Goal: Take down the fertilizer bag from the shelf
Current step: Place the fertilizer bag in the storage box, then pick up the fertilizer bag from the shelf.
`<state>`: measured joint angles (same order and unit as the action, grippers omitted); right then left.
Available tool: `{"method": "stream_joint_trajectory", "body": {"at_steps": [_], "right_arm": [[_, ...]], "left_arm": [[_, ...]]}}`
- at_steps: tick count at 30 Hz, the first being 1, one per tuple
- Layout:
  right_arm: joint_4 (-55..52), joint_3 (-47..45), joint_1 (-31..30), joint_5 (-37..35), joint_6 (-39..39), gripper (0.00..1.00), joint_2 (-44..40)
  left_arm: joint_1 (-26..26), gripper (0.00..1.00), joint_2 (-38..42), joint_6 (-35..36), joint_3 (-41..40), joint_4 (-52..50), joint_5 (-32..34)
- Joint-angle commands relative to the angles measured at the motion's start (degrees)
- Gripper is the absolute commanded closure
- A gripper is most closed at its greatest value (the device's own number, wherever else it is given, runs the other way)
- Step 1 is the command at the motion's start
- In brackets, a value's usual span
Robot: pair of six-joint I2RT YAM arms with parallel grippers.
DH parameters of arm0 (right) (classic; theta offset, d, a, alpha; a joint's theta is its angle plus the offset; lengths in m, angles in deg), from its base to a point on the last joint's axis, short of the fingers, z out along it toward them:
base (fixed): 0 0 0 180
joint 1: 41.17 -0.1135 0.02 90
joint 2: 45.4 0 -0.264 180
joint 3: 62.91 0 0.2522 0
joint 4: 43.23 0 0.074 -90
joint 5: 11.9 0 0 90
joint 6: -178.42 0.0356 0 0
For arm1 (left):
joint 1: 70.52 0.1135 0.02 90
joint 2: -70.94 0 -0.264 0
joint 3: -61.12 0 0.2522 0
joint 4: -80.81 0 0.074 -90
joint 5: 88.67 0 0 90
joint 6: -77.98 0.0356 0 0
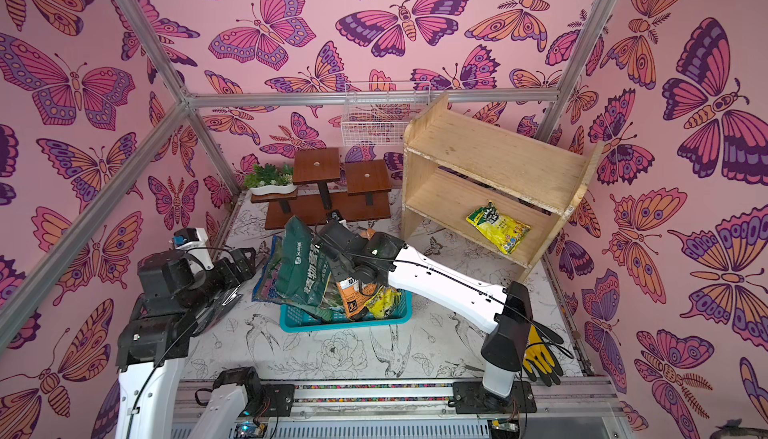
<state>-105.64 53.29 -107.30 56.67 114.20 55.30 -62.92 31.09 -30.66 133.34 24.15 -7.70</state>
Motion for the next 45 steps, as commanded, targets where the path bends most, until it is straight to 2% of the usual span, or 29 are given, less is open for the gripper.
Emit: {"method": "stream_joint_trajectory", "body": {"at_steps": [1, 9, 16, 19, 21, 22, 24, 26, 28, 31, 33, 37, 39, 42, 45], "right_arm": [[7.0, -2.3, 0.2, -2.3, -0.3, 1.0, -1.2], [11.4, -14.8, 0.1, -1.9, 1.5, 1.0, -2.2], [11.4, -15.2, 0.1, 1.0, 1.5, 1.0, -1.9], [9.7, -13.7, -0.1, 1.8, 0.9, 0.8, -3.3], [9.4, -14.0, -0.2, 0.7, 0.3, 0.54, -6.1], [9.2, -14.2, -0.2, -0.3, 0.0, 0.45, -7.6], [8.5, -15.1, -0.1, -3.7, -0.4, 0.35, -10.4], [6.4, -15.1, 0.0, -6.8, -1.0, 0.3, -14.6], [3.8, -14.3, 0.0, -11.5, -1.9, 0.3, -17.3], [-1.4, -13.7, 1.0, -22.4, -1.4, 0.29, -20.9], [-5.0, -14.1, 4.4, -27.5, -0.1, 0.3, -22.3], [-8.8, -16.7, 19.0, -23.5, 1.1, 0.34, -22.0], [-8.8, -19.2, 25.3, -25.1, 0.8, 0.33, -21.2], [-10.5, -19.0, 30.7, -24.3, 1.5, 0.33, -20.1], [-11.0, -18.3, 30.8, -28.5, 1.3, 0.3, -20.3]], "left_arm": [[0.3, 0.0, 0.4, 0.4, -0.3, 0.8, -0.4], [0.3, 0.0, 0.4, 0.3, -0.3, 0.8, -0.4], [0.3, 0.0, 0.4, 0.4, -0.4, 0.9, -0.3], [0.3, 0.0, 0.3, 0.3, -0.3, 0.9, -0.3], [0.3, 0.0, 0.3, 0.3, -0.3, 0.8, -0.3], [0.3, 0.0, 0.3, 0.3, -0.3, 0.8, -0.3], [0.3, 0.0, 0.4, 0.4, -0.4, 0.8, -0.3], [0.3, 0.0, 0.3, 0.3, -0.3, 0.8, -0.3], [0.3, 0.0, 0.3, 0.4, -0.3, 0.8, -0.4], [0.3, 0.0, 0.3, 0.3, -0.4, 0.8, -0.4], [0.3, 0.0, 0.3, 0.3, -0.4, 0.8, -0.3], [0.3, 0.0, 0.3, 0.4, -0.3, 0.8, -0.2], [0.3, 0.0, 0.2, 0.4, -0.3, 0.9, -0.3], [0.4, 0.0, 0.2, 0.4, -0.3, 0.8, -0.3], [0.4, 0.0, 0.4, 0.3, -0.3, 0.9, -0.4]]}}
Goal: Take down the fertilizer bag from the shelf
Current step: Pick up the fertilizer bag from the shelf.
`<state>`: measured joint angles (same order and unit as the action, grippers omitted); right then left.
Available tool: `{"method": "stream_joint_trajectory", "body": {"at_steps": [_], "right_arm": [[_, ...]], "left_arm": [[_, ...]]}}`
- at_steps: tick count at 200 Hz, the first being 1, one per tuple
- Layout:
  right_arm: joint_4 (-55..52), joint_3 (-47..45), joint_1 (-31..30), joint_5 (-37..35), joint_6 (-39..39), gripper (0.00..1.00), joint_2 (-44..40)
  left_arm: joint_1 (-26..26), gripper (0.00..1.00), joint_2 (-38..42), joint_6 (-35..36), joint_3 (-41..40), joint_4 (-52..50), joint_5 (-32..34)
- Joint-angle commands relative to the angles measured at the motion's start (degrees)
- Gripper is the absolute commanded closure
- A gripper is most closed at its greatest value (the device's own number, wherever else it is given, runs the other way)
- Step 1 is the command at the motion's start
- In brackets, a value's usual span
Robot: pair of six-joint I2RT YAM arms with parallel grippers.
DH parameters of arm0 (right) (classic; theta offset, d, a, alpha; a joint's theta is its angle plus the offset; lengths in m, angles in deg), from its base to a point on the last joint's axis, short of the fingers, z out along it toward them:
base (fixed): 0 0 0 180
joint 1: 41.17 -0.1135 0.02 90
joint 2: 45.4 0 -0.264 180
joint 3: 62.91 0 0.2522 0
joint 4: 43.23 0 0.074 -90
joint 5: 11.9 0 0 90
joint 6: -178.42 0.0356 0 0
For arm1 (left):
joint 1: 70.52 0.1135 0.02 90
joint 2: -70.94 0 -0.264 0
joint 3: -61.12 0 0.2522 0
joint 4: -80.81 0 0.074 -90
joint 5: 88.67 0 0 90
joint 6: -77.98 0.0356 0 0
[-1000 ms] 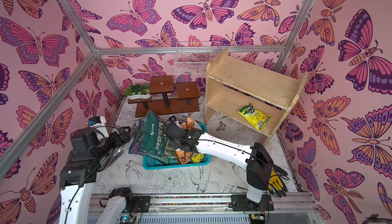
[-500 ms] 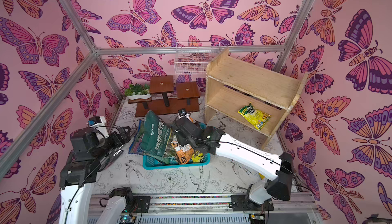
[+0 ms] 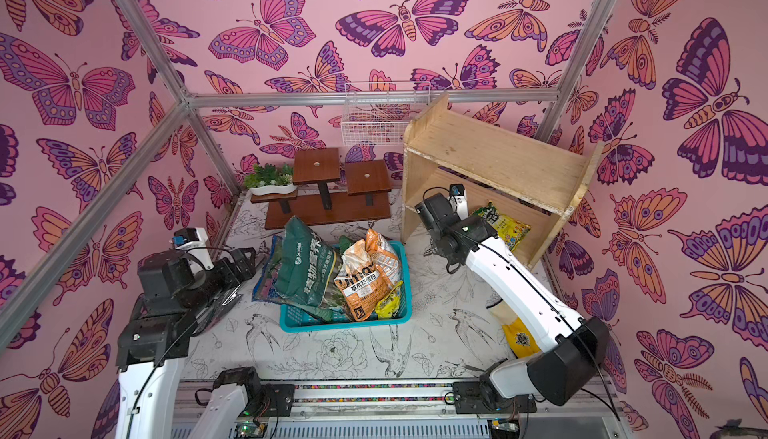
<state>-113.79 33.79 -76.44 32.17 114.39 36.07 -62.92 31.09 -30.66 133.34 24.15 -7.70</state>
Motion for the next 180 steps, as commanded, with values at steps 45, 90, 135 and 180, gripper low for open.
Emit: {"method": "stream_joint_trajectory", "body": {"at_steps": [45, 90, 135, 180], "right_arm": [[-2.7, 1.4, 0.5, -6.6, -0.2, 0.26, 1.1], [-2.4, 4.2, 3.6, -7.2, -1.4, 0.26, 6.5], [-2.4, 7.0, 7.3, -6.5, -2.4, 0.3, 11.7], [-2.8, 8.3, 7.5, -4.6, -2.6, 1.0, 13.4]], "left_arm": [[0.3, 0.0, 0.2, 0.4, -0.4, 0.8, -0.4], [0.3, 0.0, 0.2, 0.4, -0.4, 0.9, -0.5], [0.3, 0.0, 0.1, 0.4, -0.4, 0.8, -0.4], [0.4, 0.0, 0.2, 0.3, -0.3, 0.9, -0.5]]}}
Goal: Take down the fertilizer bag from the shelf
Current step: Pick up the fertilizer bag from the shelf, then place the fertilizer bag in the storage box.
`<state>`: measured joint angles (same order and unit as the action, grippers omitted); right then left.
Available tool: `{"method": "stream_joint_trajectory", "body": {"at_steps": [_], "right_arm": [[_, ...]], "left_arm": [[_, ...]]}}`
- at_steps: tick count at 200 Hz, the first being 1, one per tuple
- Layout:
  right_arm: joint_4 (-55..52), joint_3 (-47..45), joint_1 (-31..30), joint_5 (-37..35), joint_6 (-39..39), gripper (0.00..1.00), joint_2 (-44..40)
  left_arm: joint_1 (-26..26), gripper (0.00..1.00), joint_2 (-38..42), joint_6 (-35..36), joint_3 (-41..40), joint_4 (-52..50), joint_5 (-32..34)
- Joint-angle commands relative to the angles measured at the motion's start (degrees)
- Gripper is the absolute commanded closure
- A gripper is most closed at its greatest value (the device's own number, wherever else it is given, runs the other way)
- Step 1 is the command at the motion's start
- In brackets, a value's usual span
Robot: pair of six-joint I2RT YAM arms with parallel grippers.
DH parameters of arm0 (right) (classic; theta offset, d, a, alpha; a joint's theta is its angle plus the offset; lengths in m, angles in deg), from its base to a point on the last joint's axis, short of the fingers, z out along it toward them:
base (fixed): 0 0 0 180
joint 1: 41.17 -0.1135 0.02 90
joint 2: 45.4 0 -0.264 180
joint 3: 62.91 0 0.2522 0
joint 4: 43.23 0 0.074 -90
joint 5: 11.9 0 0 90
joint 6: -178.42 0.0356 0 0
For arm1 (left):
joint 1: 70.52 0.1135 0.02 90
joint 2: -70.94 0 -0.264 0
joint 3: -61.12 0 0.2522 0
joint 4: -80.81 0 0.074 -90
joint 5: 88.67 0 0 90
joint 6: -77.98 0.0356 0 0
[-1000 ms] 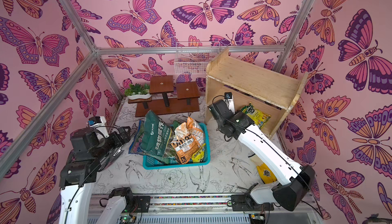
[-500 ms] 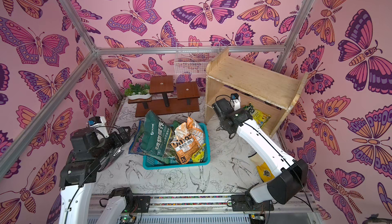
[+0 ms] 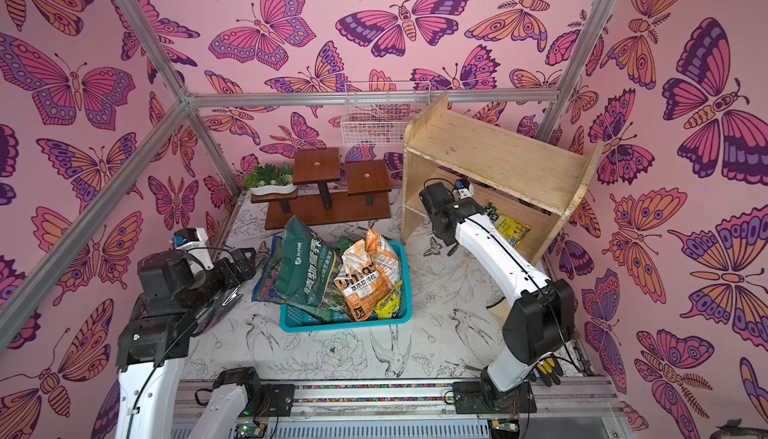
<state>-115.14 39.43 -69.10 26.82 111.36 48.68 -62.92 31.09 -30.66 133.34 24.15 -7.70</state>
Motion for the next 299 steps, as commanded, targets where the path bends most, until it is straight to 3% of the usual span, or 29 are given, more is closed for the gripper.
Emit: {"method": "stream_joint_trajectory", "body": {"at_steps": [1, 42, 75, 119, 151, 216, 299], "right_arm": [[-1.5, 2.6, 0.1, 0.9, 0.5, 1.0, 0.8], [-1.9, 0.9, -0.7, 6.1, 1.7, 1.0, -3.9], [0.9, -4.5, -3.7, 9.3, 2.0, 1.0, -14.7], [5.9, -12.4, -11.5, 12.2, 5.4, 1.0, -28.8], [11.0, -17.6, -21.3, 11.4, 7.6, 1.0, -35.4], [15.6, -18.9, -39.7, 5.0, 14.1, 1.0, -33.3], [17.7, -22.5, -46.0, 0.1, 22.6, 1.0, -28.9]], "left_arm": [[0.4, 0.0, 0.1, 0.3, -0.3, 0.9, -0.5], [0.3, 0.0, 0.2, 0.4, -0.4, 0.9, -0.5], [0.4, 0.0, 0.2, 0.3, -0.4, 0.9, -0.5], [0.4, 0.0, 0.1, 0.4, -0.4, 1.0, -0.4], [0.4, 0.0, 0.0, 0.4, -0.4, 0.9, -0.4], [0.4, 0.0, 0.0, 0.4, -0.4, 1.0, -0.3], [0.4, 0.0, 0.1, 0.4, -0.4, 0.9, -0.4]]}}
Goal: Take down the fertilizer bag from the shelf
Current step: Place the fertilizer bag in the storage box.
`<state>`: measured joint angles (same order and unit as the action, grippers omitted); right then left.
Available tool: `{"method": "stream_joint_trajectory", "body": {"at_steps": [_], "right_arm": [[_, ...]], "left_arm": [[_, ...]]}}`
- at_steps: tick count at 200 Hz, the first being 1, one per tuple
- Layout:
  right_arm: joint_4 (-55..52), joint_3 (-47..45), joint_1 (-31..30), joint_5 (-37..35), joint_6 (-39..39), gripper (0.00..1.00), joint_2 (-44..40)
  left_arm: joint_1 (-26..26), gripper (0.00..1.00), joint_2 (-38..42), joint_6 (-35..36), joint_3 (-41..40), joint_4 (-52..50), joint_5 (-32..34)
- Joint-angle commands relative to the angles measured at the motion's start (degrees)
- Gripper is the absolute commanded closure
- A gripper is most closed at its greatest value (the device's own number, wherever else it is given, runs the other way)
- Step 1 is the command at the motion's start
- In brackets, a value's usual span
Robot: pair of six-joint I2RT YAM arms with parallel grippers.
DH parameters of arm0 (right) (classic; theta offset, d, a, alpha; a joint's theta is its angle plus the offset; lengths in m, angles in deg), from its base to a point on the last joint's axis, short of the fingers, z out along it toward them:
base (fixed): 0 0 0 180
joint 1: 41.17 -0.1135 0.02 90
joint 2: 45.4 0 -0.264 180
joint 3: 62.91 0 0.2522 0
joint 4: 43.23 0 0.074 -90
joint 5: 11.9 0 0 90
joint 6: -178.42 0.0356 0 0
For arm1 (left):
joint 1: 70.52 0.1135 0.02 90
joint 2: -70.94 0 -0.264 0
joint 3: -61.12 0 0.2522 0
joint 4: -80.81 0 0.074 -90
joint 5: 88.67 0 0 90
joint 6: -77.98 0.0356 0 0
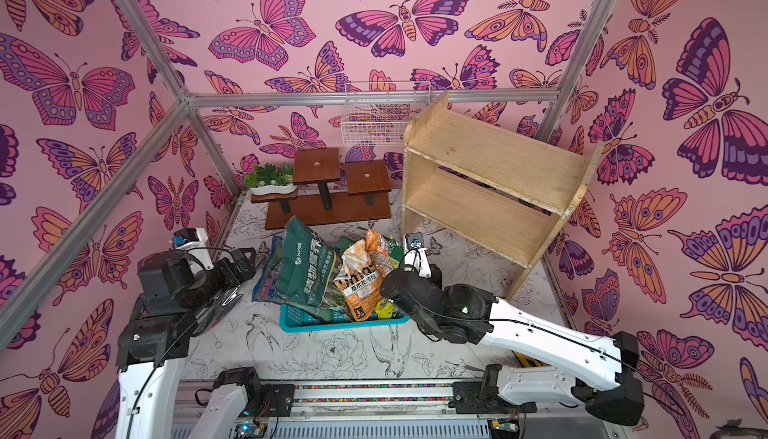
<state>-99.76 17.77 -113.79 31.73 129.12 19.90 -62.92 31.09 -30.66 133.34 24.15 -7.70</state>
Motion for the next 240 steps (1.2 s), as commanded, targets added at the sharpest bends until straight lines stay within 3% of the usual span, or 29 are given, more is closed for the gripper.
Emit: {"method": "stream_joint_trajectory", "body": {"at_steps": [1, 91, 130, 187, 240], "right_arm": [[2.4, -0.9, -1.3, -4.9, 5.0, 1.0, -0.1], [3.0, -6.5, -1.7, -6.2, 10.7, 1.0, 0.4], [9.7, -10.6, -2.1, -3.4, 9.8, 1.0, -0.9], [18.5, -8.8, -2.9, 0.5, 10.2, 1.0, 8.5], [24.0, -14.3, -3.6, -3.9, 15.8, 1.0, 11.4]], "left_arm": [[0.4, 0.0, 0.1, 0.4, -0.4, 0.8, -0.4], [0.4, 0.0, 0.1, 0.4, -0.4, 0.9, -0.4], [0.4, 0.0, 0.1, 0.4, -0.4, 0.9, -0.3], [0.4, 0.0, 0.1, 0.4, -0.4, 0.9, -0.3], [0.4, 0.0, 0.3, 0.4, -0.4, 0.8, -0.3]]}}
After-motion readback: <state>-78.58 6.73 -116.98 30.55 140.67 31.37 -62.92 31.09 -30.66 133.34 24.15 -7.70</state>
